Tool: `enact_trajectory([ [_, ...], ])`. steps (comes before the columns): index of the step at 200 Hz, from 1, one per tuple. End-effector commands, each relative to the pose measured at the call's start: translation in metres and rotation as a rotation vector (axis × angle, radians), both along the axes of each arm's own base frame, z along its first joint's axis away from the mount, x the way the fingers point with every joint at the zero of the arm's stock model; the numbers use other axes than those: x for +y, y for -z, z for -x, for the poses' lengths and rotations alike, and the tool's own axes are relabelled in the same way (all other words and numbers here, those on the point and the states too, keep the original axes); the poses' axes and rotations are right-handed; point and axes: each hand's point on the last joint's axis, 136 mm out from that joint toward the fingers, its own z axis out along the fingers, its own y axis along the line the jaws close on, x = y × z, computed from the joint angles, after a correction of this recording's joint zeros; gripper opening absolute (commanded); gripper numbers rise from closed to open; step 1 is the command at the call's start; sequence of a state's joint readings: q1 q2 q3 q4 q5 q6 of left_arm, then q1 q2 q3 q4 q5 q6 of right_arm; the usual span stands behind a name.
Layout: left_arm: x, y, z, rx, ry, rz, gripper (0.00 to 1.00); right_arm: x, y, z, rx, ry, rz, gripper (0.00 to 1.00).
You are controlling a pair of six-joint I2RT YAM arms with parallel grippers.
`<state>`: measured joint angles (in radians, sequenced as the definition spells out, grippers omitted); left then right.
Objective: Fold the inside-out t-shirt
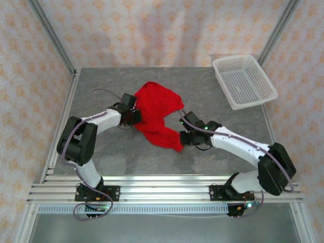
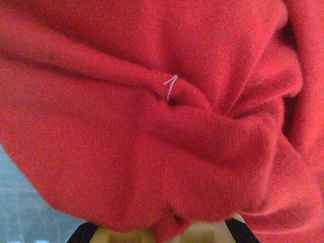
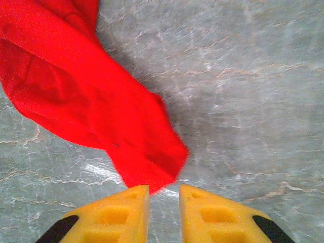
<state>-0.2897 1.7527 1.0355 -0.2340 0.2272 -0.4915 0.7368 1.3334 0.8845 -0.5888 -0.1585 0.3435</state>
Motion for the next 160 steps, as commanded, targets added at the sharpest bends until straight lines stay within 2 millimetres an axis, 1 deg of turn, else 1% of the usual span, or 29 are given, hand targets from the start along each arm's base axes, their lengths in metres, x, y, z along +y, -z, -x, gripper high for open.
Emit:
enact_trajectory([
  [1, 0.004, -0.011, -0.014, -0.039, 0.032, -0.038, 0.0, -0.032, 0.009, -0.003, -0.062, 0.013, 0.164, 0.27],
  [9, 0.002, -0.011, -0.016, -0.04, 0.032, -0.031, 0.0, -0.034, 0.015, -0.005, -0.063, 0.005, 0.194, 0.3],
  [19, 0.003, -0.011, -0.017, -0.038, 0.031, -0.035, 0.0, -0.028, 0.019, -0.005, -0.035, -0.032, 0.2, 0.34],
  [37, 0.003, -0.01, -0.018, -0.034, 0.034, -0.046, 0.0, 0.002, 0.021, -0.001, 0.0, -0.125, 0.141, 0.41],
  [52, 0.004, -0.01, -0.018, -0.029, 0.041, -0.055, 0.0, 0.028, 0.026, 0.006, 0.031, -0.202, 0.086, 0.44],
  [81, 0.005, -0.01, -0.017, -0.021, 0.045, -0.062, 0.0, 0.047, 0.033, 0.006, 0.045, -0.216, 0.062, 0.46],
  [92, 0.004, -0.01, -0.018, -0.023, 0.046, -0.058, 0.0, 0.05, 0.036, 0.006, 0.038, -0.216, 0.054, 0.49],
  [109, 0.003, -0.01, -0.017, -0.02, 0.048, -0.055, 0.0, 0.045, 0.042, 0.001, 0.01, -0.202, 0.078, 0.53],
  [134, 0.003, -0.011, -0.017, -0.022, 0.051, -0.055, 0.0, 0.031, 0.05, -0.012, -0.045, -0.187, 0.177, 0.54],
  [160, 0.002, -0.011, -0.017, -0.022, 0.053, -0.052, 0.0, 0.037, 0.063, -0.008, 0.002, -0.236, 0.172, 0.54],
])
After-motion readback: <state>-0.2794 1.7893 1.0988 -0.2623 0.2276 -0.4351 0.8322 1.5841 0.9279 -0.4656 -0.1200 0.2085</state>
